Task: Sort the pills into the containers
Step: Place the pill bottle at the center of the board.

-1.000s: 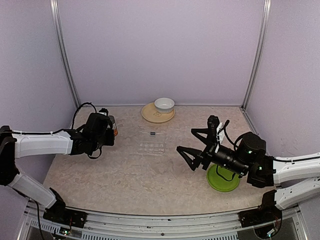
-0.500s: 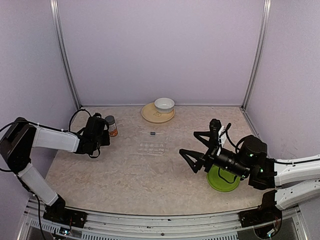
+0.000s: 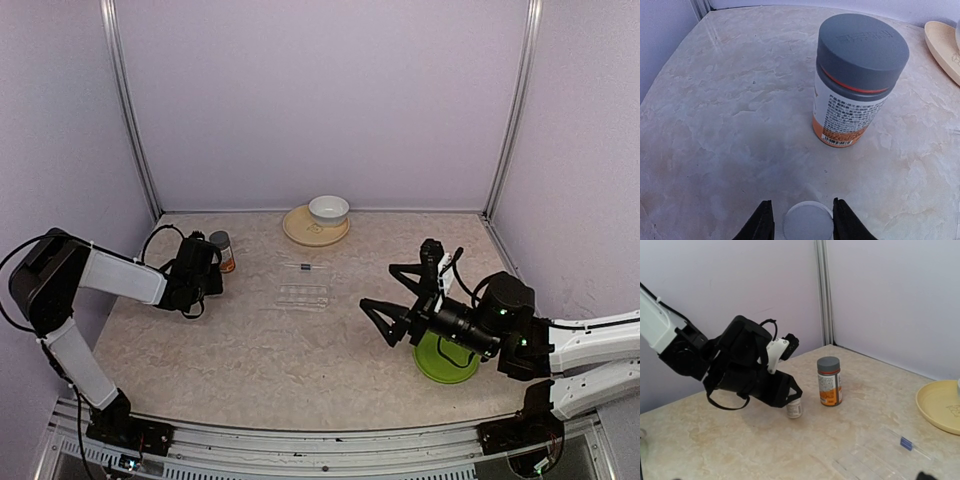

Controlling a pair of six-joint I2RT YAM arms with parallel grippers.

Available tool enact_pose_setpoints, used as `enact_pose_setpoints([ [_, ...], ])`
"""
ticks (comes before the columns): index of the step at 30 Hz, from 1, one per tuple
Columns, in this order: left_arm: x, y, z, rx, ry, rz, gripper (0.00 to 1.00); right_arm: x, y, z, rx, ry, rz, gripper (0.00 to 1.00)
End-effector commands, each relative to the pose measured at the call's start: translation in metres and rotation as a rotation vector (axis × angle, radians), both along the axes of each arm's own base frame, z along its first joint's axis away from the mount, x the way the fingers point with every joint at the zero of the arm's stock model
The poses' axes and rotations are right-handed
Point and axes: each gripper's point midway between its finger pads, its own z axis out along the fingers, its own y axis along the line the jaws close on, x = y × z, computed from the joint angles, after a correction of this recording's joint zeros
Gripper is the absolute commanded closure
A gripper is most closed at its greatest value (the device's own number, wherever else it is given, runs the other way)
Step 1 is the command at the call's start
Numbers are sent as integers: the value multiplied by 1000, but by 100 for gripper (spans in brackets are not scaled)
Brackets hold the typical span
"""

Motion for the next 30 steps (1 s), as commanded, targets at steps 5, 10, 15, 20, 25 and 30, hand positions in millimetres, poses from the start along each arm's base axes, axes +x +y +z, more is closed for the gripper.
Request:
enact_pose_setpoints([
  [5, 3, 0, 11, -32, -31, 6, 49, 4, 4, 0, 5, 5, -10, 0],
  [10, -4, -2, 26, -68, -65, -6, 38, 10, 3, -4, -2, 21, -36, 0],
  [15, -12, -27, 43, -124, -88, -96, 33, 31, 1, -14, -38, 87, -137, 0],
  [20, -12, -66, 47, -142, -66, -199, 31, 66, 6, -34, -175, 145, -315, 0],
  [25, 3, -104, 49, -229, -53, -297, 30, 89, 28, -64, -322, 166, -376, 0],
  [30, 16, -141, 48, -321, -35, -398, 30, 109, 47, -102, -455, 205, -358, 0],
])
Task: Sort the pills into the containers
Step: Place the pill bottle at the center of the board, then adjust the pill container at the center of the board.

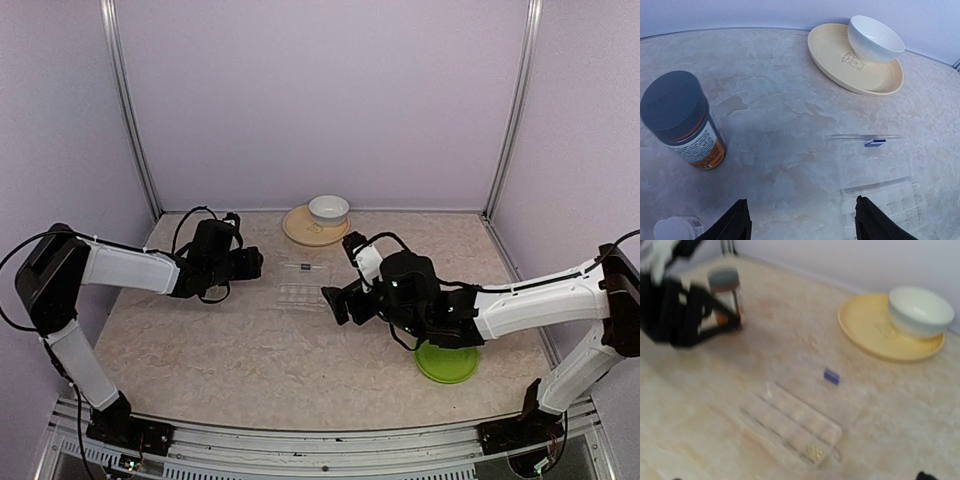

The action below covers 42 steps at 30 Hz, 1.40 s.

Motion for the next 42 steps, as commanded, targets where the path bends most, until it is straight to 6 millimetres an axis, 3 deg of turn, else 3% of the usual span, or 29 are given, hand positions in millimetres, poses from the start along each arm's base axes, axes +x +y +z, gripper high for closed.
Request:
enact_pose_setpoints([
  [1, 10, -41, 4, -109, 10, -127, 30, 22, 3, -40, -149, 69, -25, 0],
  [10, 24, -85, -16, -237, 47, -288, 31, 49, 8, -106, -285, 175, -9, 0],
  [20, 32, -94, -39, -301, 96, -323, 31, 59, 17, -162, -375, 244, 41, 0],
  [29, 31, -95, -53, -307, 120, -331, 31, 72, 16, -174, -371, 275, 25, 0],
  [42, 9, -100, -68, -335, 168, -372, 34, 96, 2, -178, -327, 304, -20, 0],
])
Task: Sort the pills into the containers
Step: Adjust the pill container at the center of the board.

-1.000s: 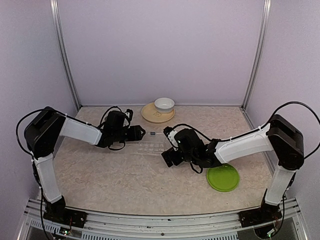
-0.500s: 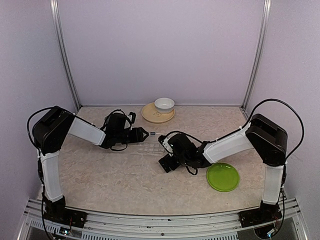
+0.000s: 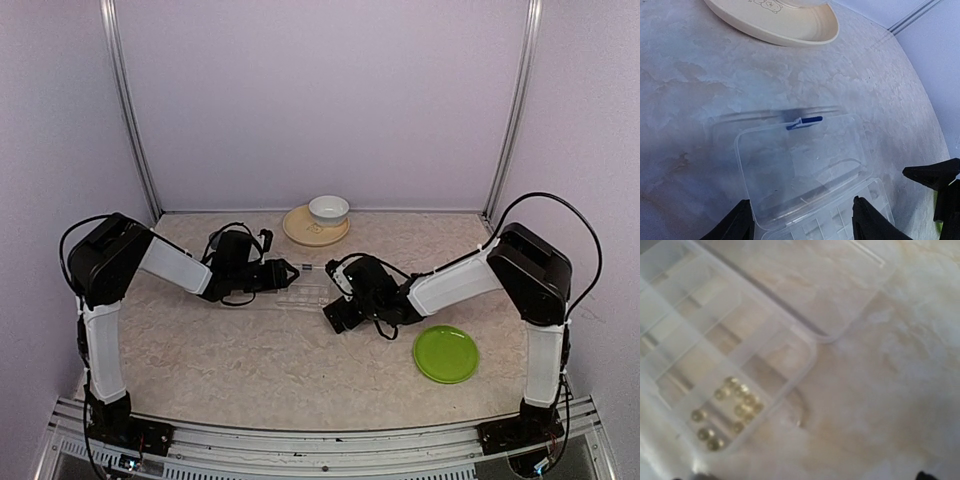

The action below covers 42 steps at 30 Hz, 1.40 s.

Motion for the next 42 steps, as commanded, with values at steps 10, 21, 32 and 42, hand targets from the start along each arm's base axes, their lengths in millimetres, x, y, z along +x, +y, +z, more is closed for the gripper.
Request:
enact_pose_setpoints([
  [10, -31, -8, -14, -41, 47, -40, 35, 24, -13, -4, 29, 13, -63, 0],
  [21, -56, -22, -17, -54, 63, -88, 35, 34, -28, -4, 39, 16, -105, 0],
  [32, -79, -43, -13, -59, 66, -140, 36, 46, -47, -5, 35, 23, -156, 0],
  [42, -99, -59, -13, -63, 71, -171, 36, 49, -55, -7, 30, 26, -175, 0],
])
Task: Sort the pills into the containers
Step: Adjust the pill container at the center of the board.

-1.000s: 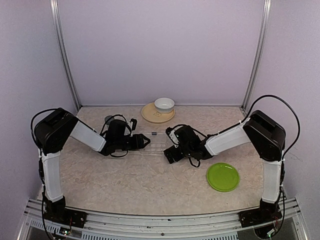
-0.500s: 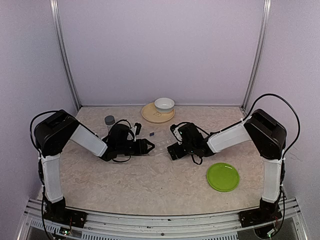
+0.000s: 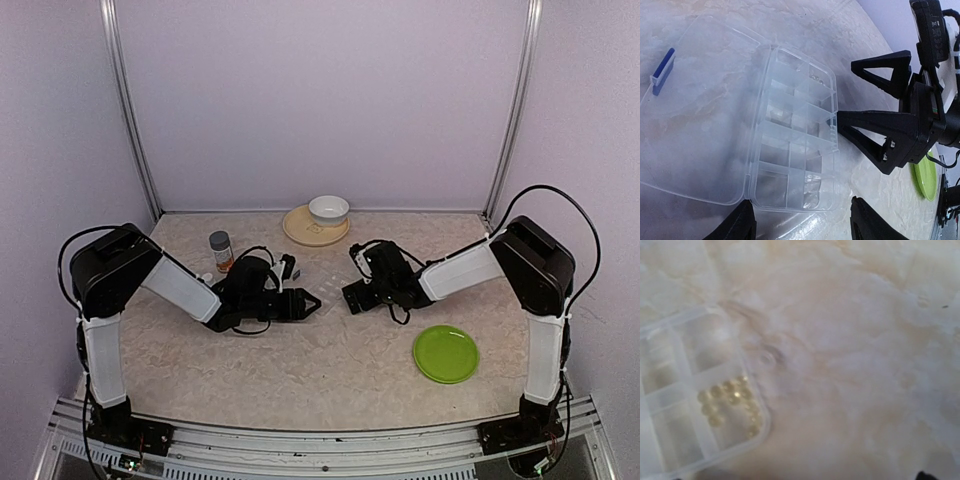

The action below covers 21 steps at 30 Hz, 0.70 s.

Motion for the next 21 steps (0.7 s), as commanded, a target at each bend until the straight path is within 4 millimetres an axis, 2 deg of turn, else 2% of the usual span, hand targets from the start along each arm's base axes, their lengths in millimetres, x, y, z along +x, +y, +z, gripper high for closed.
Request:
enact_pose_setpoints([
  [1, -14, -5, -1, 4, 18, -16, 36, 1, -8, -7, -6, 12, -23, 0],
  [6, -20, -10, 5, -2, 12, -33, 37, 5, -12, -5, -16, 3, -37, 0],
  [15, -32, -11, 27, -25, -3, -41, 37, 7, -17, -2, -20, -1, -51, 0],
  [21, -32, 7, 41, 31, -34, 25, 34, -1, -33, 25, 7, -37, -94, 0],
])
